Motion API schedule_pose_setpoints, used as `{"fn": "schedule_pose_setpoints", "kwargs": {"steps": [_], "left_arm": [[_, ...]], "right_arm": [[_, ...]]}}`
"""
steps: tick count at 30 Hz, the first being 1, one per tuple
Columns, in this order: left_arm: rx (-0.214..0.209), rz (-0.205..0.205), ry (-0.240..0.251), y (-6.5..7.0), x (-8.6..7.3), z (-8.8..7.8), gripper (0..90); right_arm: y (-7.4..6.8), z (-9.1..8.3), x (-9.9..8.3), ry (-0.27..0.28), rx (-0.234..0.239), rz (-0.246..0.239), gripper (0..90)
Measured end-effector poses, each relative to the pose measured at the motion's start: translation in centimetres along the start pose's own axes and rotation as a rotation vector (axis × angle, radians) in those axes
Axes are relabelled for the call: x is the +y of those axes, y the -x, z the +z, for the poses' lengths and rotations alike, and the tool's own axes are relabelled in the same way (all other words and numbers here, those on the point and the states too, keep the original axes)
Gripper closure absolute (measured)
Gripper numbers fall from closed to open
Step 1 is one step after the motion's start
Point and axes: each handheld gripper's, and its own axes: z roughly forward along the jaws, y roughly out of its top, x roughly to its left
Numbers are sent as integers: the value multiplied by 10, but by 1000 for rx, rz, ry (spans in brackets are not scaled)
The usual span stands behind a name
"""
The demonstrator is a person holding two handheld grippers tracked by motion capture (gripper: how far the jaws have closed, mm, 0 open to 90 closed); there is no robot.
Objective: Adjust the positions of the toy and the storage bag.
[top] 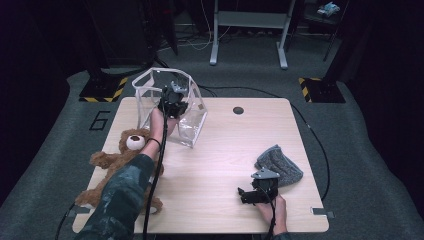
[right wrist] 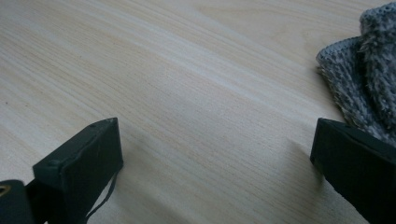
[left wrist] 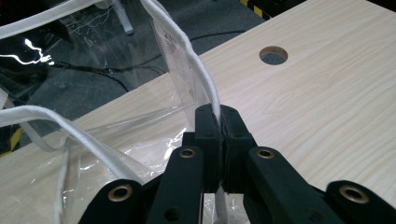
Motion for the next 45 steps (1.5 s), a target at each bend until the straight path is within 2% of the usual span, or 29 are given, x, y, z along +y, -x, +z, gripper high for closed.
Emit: {"fn": "schedule_pose_setpoints", "kwargs": {"steps": [3, 8, 17, 24, 31, 32, 37, 38, 39, 40, 43, 44, 45], "left_arm": [[-2, -7, -2, 2, -1, -2, 873], [-8, -42, 1, 9, -5, -8, 873], [5, -21, -28, 33, 3, -6, 871], [-18, 13, -29, 56, 14, 3, 871], [-23, 12, -24, 72, 19, 7, 870], [-27, 4, -28, 78, 21, 8, 870], [-31, -7, -36, 89, 25, 8, 868], [-33, -13, -40, 95, 26, 8, 868], [-42, -14, -39, 96, 27, 8, 867], [-55, -32, -37, 98, 27, 8, 867], [-55, -35, -29, 103, 28, 9, 867], [-58, -53, -26, 106, 28, 9, 866], [-58, -53, -26, 106, 28, 9, 865]], "right_arm": [[0, 0, 0, -1, -2, 1, 15], [0, 0, 0, 0, -2, 1, 15], [0, 0, 0, -1, -4, 3, 15], [-1, 0, 0, 0, -1, 6, 16], [0, 0, 0, 1, -4, 0, 16], [0, 0, 0, 2, -6, -3, 16], [0, 0, 0, 0, 0, 2, 16], [0, 0, 0, 0, 0, 2, 16], [0, 0, 0, 1, 0, 1, 16], [0, 0, 0, -1, 2, 0, 16], [0, 0, 0, -2, 3, -2, 16], [0, 0, 0, -2, 4, -2, 16], [0, 0, 0, -2, 4, -2, 16]]}}
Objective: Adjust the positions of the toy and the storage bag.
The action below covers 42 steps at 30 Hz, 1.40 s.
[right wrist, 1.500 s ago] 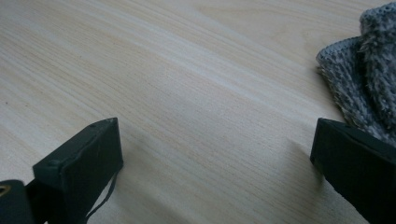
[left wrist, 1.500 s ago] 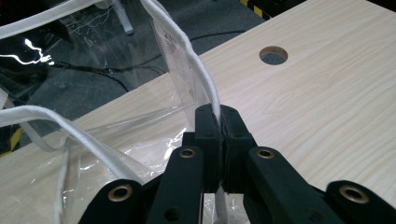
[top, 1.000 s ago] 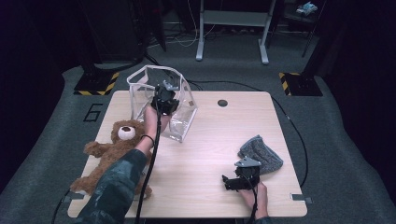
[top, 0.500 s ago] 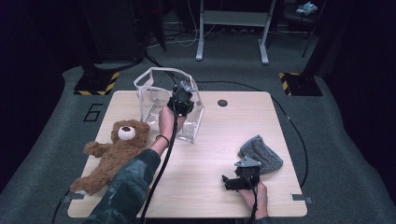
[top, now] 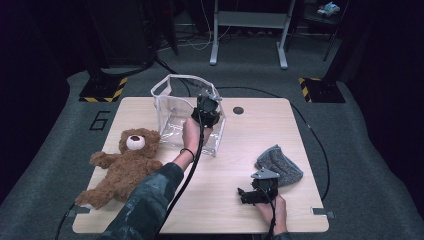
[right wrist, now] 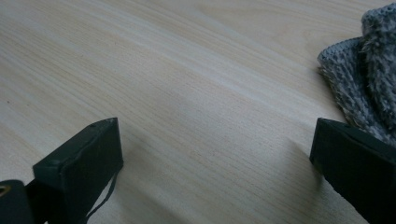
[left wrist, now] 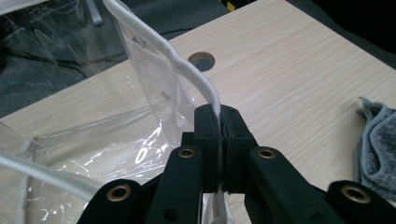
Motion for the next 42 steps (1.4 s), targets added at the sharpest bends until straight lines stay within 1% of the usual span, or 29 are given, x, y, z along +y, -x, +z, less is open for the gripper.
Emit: {"fn": "schedule_pose_setpoints", "kwargs": {"steps": [4, 8, 9, 11, 12, 13, 14, 16, 18, 19, 21, 22, 24, 25, 26, 27, 28, 29, 31, 32, 33, 34, 35, 36, 37, 38, 39, 41, 42], "left_arm": [[-34, 6, 13, 6, 1, -1, 835], [-37, 15, 25, 5, 2, -6, 624], [-36, 22, 48, 1, 3, -12, 559], [-39, 19, 54, -4, 3, -16, 467], [-38, -6, 90, -12, 3, -25, 434], [-38, -8, 101, -18, 2, -31, 403], [-38, -8, 101, -18, 2, -31, 376], [-33, -22, 126, -30, 1, -42, 351], [-23, -35, 153, -45, -2, -54, 313], [-6, -45, 167, -55, -4, -60, 308], [5, -73, 173, -71, -9, -67, 273], [18, -85, 170, -80, -12, -70, 273], [48, -115, 173, -97, -20, -74, 248], [62, -119, 164, -106, -24, -75, 234], [75, -155, 149, -124, -32, -75, 228], [80, -165, 136, -132, -36, -74, 223], [80, -165, 136, -132, -36, -74, 211], [95, -185, 113, -147, -44, -71, 210], [99, -208, 91, -160, -52, -67, 206], [99, -208, 91, -160, -52, -67, 202], [104, -229, 89, -164, -55, -65, 202], [97, -230, 80, -169, -58, -63, 243], [93, -249, 72, -175, -64, -58, 246], [93, -249, 72, -175, -64, -58, 261], [70, -244, 53, -179, -68, -52, 290], [70, -244, 53, -179, -68, -52, 294], [64, -237, 32, -180, -71, -45, 308], [56, -240, 17, -182, -73, -40, 329], [51, -236, 0, -183, -74, -37, 346]], "right_arm": [[0, 0, 0, 1, -1, -2, 16], [0, 0, 0, 0, 0, -1, 16], [0, 0, 0, 1, 0, -2, 16], [0, 0, 0, 2, 0, -2, 17], [1, 0, 0, 3, -1, 1, 20], [0, 0, 0, 2, 2, 14, 25], [0, 0, 0, 2, 2, 14, 25], [2, -1, 2, -4, 2, 13, 29], [3, -3, 4, 4, 47, 77, 46], [3, -3, 7, -2, 39, 73, 47], [-2, -9, 24, 34, 48, 69, 68], [-2, -9, 24, 34, 48, 69, 68], [-8, -12, 41, 56, 42, 50, 80], [-14, -14, 59, 71, 44, 37, 88], [-17, -14, 68, 85, 41, 25, 97], [-21, -14, 77, 94, 45, 23, 108], [-21, -14, 77, 94, 45, 23, 108], [-27, -11, 95, 103, 45, 8, 124], [-32, -7, 112, 116, 51, -12, 139], [-32, -7, 112, 116, 51, -12, 139], [-35, -4, 120, 120, 58, -4, 145], [-40, 1, 136, 134, 46, -25, 160], [-42, 2, 144, 137, 40, -17, 185], [-42, 2, 144, 137, 40, -17, 185], [-46, 7, 157, 146, 40, -33, 220], [-46, 7, 157, 146, 40, -33, 220], [-50, 12, 167, 146, 39, -11, 264], [-52, 17, 176, 151, 28, -14, 308], [-53, 21, 180, 151, 38, -4, 321]]}}
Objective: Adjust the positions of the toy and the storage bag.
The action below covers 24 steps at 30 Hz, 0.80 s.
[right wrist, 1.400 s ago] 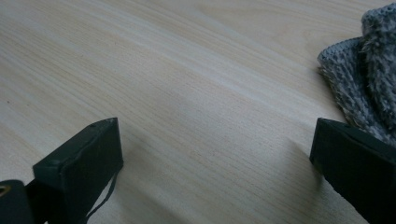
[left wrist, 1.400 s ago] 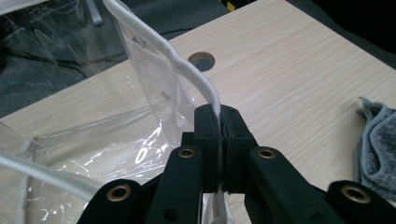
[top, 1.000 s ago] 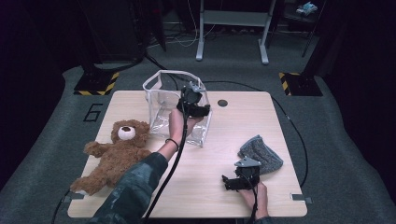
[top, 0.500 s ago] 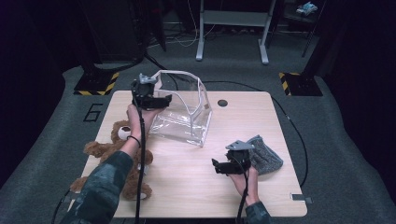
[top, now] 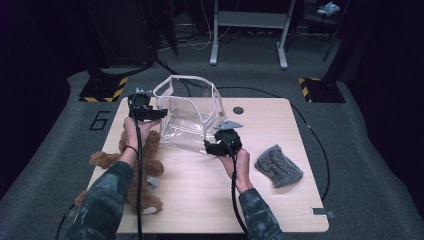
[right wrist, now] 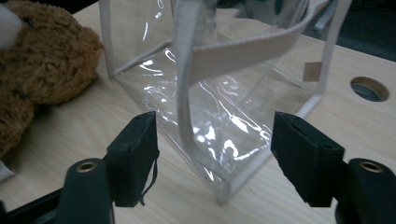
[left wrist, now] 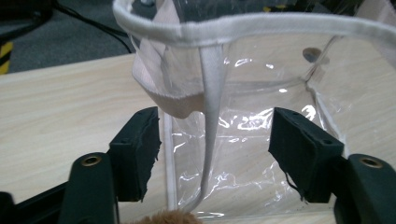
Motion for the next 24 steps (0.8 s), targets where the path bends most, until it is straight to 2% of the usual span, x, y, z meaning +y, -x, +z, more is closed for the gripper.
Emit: {"fn": "schedule_pose_setpoints", "kwargs": {"steps": [2, 3, 5, 6, 8, 9, 10, 11, 13, 14, 15, 17, 20, 23, 24], "left_arm": [[4, 0, -4, -1, 0, 3, 364], [8, -2, -10, -1, 0, 5, 397], [15, 2, -24, -1, 0, 8, 424], [12, 6, -25, -2, -1, 10, 473], [18, 11, -42, -3, -1, 13, 527], [-1, 3, -35, -4, -2, 14, 527], [-13, 6, -37, -5, -2, 15, 588], [-6, 5, -40, -4, -3, 16, 606], [-28, 15, -53, -3, -3, 20, 728], [-47, 23, -61, -2, -3, 20, 767], [-47, 21, -56, 0, -4, 22, 790], [-44, 17, -55, 2, -4, 22, 802], [-53, 22, -58, 5, -3, 23, 839], [-68, 14, -67, 8, -4, 22, 847], [-72, 25, -70, 10, -4, 21, 850]], "right_arm": [[-1, 3, 2, 2, -2, 9, 325], [-5, 8, 6, 4, 6, -2, 364], [-7, 10, 7, 7, 6, -3, 382], [-10, 14, 9, 12, -12, -14, 460], [-11, 16, 11, 14, -24, -14, 494], [-13, 17, 12, 22, -40, -6, 547], [-13, 18, 12, 30, -42, -14, 575], [-13, 18, 13, 34, -51, -8, 637], [-14, 17, 14, 41, -53, -37, 743], [-15, 17, 14, 42, -60, -39, 774], [-15, 17, 15, 38, -72, -55, 802], [-15, 17, 15, 38, -83, -42, 821], [-5, 16, 14, 42, -88, -27, 853], [1, 13, 13, 40, -89, 8, 858], [5, 12, 12, 42, -82, 1, 859]]}}
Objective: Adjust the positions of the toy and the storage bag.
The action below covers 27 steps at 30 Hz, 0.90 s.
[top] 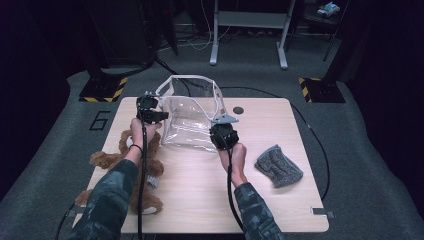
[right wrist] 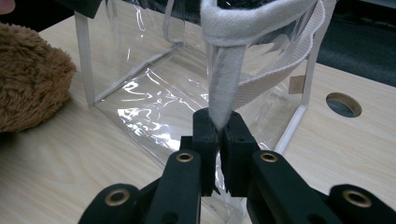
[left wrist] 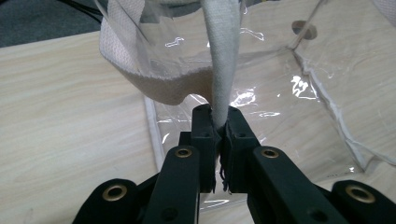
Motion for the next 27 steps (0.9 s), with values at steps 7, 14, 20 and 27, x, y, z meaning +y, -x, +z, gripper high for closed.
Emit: {"fn": "schedule_pose_setpoints", "kwargs": {"steps": [7, 14, 20, 27], "left_arm": [[-53, 20, 1, 14, -10, -5, 854], [-72, 46, -1, 34, -21, -14, 854], [-96, 63, -15, 46, -29, -23, 853], [-125, 93, 42, 45, -18, -53, 491]], "right_arm": [[20, -13, -8, -6, 30, 20, 861], [31, -31, -18, -20, 59, 28, 862], [37, -48, -30, -21, 91, 48, 860], [50, -64, -32, -18, 137, 59, 669]]}}
